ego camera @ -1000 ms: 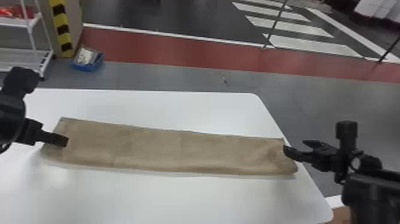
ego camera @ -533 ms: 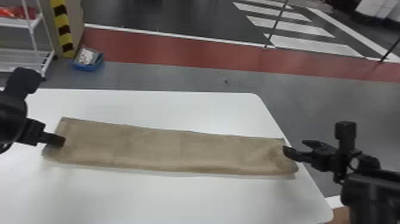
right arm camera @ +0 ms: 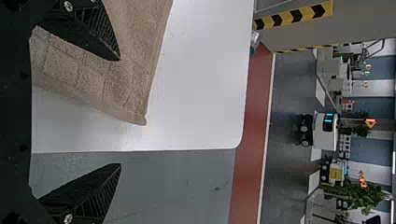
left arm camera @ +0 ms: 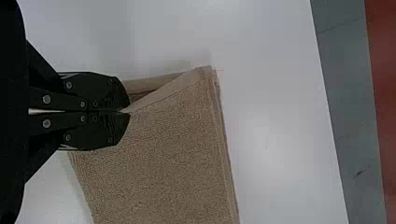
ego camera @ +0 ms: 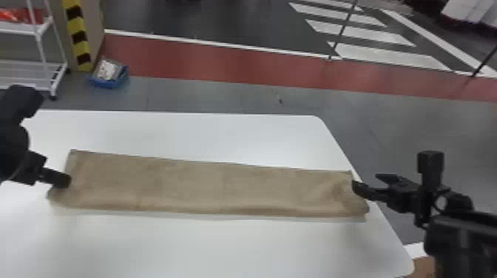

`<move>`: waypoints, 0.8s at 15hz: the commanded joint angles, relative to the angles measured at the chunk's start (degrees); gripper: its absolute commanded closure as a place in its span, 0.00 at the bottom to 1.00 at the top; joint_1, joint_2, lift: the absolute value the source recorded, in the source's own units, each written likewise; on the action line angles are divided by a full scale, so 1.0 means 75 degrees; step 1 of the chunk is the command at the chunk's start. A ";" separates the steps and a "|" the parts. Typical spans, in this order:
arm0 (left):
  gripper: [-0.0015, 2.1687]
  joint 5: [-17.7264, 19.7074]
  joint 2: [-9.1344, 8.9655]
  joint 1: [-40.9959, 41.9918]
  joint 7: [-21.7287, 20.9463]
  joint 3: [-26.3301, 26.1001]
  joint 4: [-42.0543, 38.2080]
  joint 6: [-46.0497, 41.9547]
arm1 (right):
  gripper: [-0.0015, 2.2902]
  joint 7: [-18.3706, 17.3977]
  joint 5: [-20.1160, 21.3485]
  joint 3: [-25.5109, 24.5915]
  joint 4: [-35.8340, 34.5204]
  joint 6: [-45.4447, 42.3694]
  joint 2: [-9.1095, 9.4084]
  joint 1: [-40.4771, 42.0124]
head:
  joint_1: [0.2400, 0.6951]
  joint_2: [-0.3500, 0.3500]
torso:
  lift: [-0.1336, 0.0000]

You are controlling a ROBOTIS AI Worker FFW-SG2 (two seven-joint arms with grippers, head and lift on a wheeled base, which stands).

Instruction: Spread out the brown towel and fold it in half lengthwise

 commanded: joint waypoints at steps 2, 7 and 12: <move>0.99 -0.0357 0.0367 0.0342 -0.0439 0.0185 -0.0425 0.0093 | 0.04 -0.0009 -0.0014 0.0043 0.0033 -0.0058 0.0000 0.0003 | 1.00 0.08 | 0.07; 0.99 -0.0720 0.0824 0.0846 -0.1283 0.0689 -0.1046 0.0117 | 0.04 -0.0126 -0.0038 0.0266 0.0103 -0.0058 0.0000 -0.0032 | 1.00 0.14 | 0.07; 0.99 -0.0791 0.1081 0.1303 -0.1412 0.1006 -0.1456 0.0117 | 0.04 -0.0208 -0.0049 0.0324 0.0092 -0.0035 0.0023 -0.0056 | 1.00 0.21 | 0.07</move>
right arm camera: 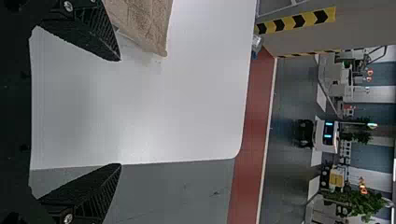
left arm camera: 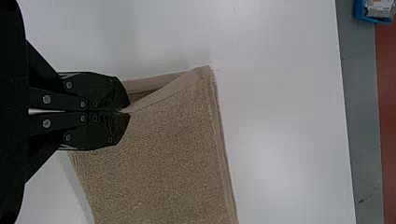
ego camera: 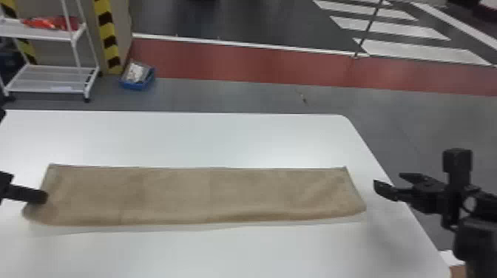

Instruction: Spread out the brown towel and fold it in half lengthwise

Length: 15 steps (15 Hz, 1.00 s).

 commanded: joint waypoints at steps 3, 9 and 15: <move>0.49 0.0009 -0.0045 0.0372 0.0190 0.0316 -0.0592 0.0086 | 0.04 0.0118 -0.0215 0.0119 -0.0259 0.0468 0.0097 -0.0023 | 1.00 0.24 | 0.07; 0.04 0.0021 -0.0151 0.0501 0.0413 0.0550 -0.1259 0.0672 | 0.03 0.0400 -0.1317 0.0201 -0.0880 0.2835 0.0026 -0.0093 | 1.00 0.28 | 0.07; 0.01 0.0173 -0.0444 0.0430 0.0776 0.0703 -0.1388 0.0859 | 0.02 0.0470 -0.1563 0.0283 -0.1080 0.3679 0.0015 -0.0187 | 1.00 0.32 | 0.07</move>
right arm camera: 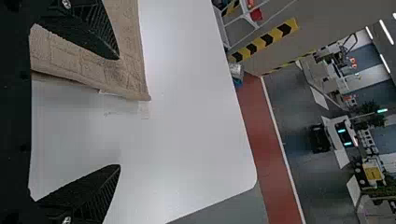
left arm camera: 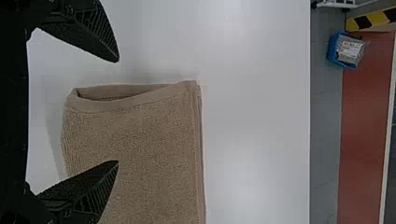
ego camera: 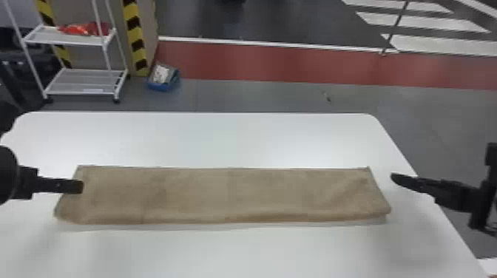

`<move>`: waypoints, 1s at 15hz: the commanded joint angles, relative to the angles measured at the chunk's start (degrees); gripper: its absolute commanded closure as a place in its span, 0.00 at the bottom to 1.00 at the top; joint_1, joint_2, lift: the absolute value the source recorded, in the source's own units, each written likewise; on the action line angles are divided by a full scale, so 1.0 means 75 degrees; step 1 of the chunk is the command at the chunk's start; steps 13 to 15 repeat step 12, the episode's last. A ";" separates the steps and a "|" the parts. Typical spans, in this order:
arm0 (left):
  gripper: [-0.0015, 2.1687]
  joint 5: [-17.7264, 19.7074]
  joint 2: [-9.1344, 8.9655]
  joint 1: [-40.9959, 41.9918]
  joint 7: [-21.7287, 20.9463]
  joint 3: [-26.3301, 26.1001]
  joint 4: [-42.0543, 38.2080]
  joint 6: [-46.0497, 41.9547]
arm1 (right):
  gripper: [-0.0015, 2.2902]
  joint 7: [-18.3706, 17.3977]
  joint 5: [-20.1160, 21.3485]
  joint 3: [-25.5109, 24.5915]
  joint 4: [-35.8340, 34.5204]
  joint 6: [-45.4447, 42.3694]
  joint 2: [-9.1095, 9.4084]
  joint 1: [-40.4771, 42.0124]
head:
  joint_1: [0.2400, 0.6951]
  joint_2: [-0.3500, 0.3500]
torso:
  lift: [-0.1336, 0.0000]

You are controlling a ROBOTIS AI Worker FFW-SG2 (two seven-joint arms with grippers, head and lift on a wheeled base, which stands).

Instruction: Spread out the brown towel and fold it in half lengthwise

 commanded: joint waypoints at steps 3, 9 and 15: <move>0.01 0.0050 -0.0106 0.0003 0.0084 0.0052 -0.0064 0.0013 | 0.02 0.0017 -0.0093 0.0029 -0.0173 0.0302 -0.0004 -0.0004 | 1.00 0.32 | 0.07; 0.01 0.0156 -0.0106 0.0156 0.0084 0.0204 -0.0392 0.0013 | 0.02 0.0099 -0.0117 0.0099 -0.0443 0.0537 0.0042 0.0066 | 1.00 0.33 | 0.07; 0.01 0.0214 -0.0106 0.0226 0.0072 0.0275 -0.0451 0.0013 | 0.02 0.0099 -0.0117 0.0122 -0.0525 0.0584 0.0078 0.0113 | 1.00 0.34 | 0.07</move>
